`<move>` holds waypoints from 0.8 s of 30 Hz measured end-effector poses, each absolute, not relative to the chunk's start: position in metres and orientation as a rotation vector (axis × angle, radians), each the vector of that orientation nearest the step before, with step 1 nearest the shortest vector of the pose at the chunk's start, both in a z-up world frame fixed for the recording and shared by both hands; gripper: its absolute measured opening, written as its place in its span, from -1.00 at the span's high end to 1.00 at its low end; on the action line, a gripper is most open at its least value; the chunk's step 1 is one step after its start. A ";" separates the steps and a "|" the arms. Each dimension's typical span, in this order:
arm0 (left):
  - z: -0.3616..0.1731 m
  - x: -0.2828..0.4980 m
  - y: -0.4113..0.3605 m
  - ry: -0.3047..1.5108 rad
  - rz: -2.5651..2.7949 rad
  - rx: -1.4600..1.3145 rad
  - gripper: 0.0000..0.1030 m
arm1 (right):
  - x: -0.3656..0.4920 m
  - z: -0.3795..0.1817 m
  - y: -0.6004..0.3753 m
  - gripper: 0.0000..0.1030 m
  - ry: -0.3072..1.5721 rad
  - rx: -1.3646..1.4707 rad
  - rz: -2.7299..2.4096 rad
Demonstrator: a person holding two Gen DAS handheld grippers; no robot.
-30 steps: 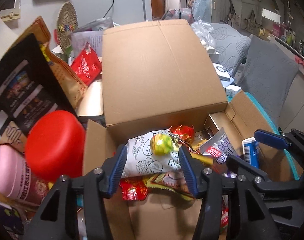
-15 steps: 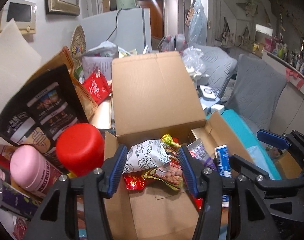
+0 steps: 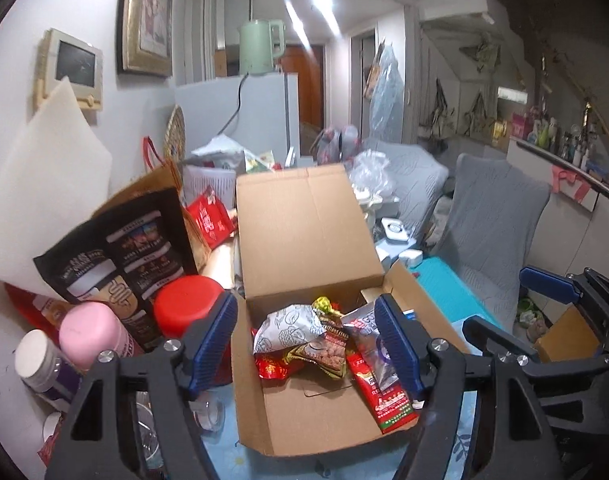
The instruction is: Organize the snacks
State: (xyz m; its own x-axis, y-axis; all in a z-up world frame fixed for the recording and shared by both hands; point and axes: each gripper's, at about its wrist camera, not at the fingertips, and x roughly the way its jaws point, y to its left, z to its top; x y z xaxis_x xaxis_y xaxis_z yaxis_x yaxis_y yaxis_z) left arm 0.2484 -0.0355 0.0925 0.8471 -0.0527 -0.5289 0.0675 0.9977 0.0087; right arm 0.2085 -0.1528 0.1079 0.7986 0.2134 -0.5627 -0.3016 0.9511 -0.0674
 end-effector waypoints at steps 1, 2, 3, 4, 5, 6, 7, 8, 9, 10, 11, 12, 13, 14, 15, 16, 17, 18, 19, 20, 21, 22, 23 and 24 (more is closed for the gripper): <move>0.094 0.242 -0.035 0.550 -0.065 0.026 -0.38 | 0.201 0.110 -0.154 -0.58 0.571 -0.155 0.275; 0.096 0.237 -0.034 0.545 -0.068 0.025 -0.38 | 0.198 0.111 -0.155 -0.58 0.565 -0.154 0.273; 0.097 0.232 -0.033 0.541 -0.067 0.024 -0.38 | 0.191 0.113 -0.155 -0.59 0.557 -0.151 0.266; 0.098 0.228 -0.033 0.537 -0.064 0.024 -0.38 | 0.185 0.114 -0.157 -0.60 0.550 -0.149 0.265; 0.099 0.222 -0.032 0.531 -0.058 0.023 -0.38 | 0.180 0.115 -0.157 -0.66 0.544 -0.148 0.265; 0.100 0.217 -0.032 0.526 -0.055 0.023 -0.38 | 0.173 0.116 -0.158 -0.69 0.532 -0.145 0.265; 0.100 0.213 -0.031 0.521 -0.056 0.022 -0.38 | 0.169 0.117 -0.159 -0.73 0.525 -0.142 0.264; 0.100 0.208 -0.031 0.515 -0.059 0.018 -0.38 | 0.163 0.118 -0.161 -0.75 0.516 -0.137 0.262; 0.101 0.202 -0.031 0.510 -0.061 0.016 -0.38 | 0.158 0.119 -0.162 -0.77 0.511 -0.133 0.260; 0.100 0.198 -0.031 0.508 -0.064 0.017 -0.38 | 0.153 0.119 -0.164 -0.82 0.505 -0.125 0.259; 0.099 0.193 -0.031 0.504 -0.065 0.018 -0.38 | 0.147 0.118 -0.166 -0.86 0.499 -0.115 0.258; 0.099 0.189 -0.032 0.499 -0.066 0.019 -0.38 | 0.144 0.118 -0.167 -0.87 0.497 -0.108 0.256; 0.098 0.183 -0.033 0.492 -0.061 0.024 -0.38 | 0.140 0.116 -0.169 -0.88 0.497 -0.103 0.252; 0.096 0.177 -0.034 0.486 -0.056 0.030 -0.38 | 0.137 0.114 -0.169 -0.88 0.498 -0.103 0.248; 0.094 0.173 -0.036 0.483 -0.057 0.034 -0.38 | 0.133 0.112 -0.170 -0.88 0.501 -0.103 0.244; 0.092 0.169 -0.037 0.483 -0.061 0.038 -0.38 | 0.131 0.111 -0.171 -0.88 0.503 -0.102 0.241; 0.090 0.166 -0.038 0.484 -0.067 0.040 -0.38 | 0.128 0.107 -0.172 -0.88 0.507 -0.100 0.235; 0.087 0.162 -0.039 0.487 -0.073 0.041 -0.38 | 0.125 0.104 -0.173 -0.88 0.513 -0.097 0.230; 0.083 0.159 -0.041 0.495 -0.080 0.044 -0.38 | 0.122 0.102 -0.174 -0.88 0.517 -0.093 0.225; 0.079 0.156 -0.043 0.503 -0.087 0.049 -0.38 | 0.120 0.099 -0.175 -0.88 0.521 -0.089 0.221; 0.076 0.153 -0.044 0.507 -0.091 0.052 -0.38 | 0.118 0.096 -0.177 -0.88 0.526 -0.083 0.216; 0.073 0.151 -0.046 0.509 -0.093 0.055 -0.38 | 0.116 0.092 -0.178 -0.88 0.533 -0.076 0.212; 0.068 0.148 -0.047 0.511 -0.095 0.059 -0.38 | 0.114 0.089 -0.180 -0.88 0.539 -0.071 0.207; 0.066 0.146 -0.048 0.513 -0.092 0.061 -0.38 | 0.112 0.085 -0.181 -0.88 0.548 -0.065 0.199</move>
State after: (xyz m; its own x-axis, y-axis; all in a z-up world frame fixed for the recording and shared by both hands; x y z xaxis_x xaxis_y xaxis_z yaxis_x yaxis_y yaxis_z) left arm 0.1463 -0.0480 0.0661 0.8670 -0.0730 -0.4929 0.1034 0.9940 0.0348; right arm 0.1124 -0.1808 0.0853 0.8346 0.1707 -0.5238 -0.2052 0.9787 -0.0080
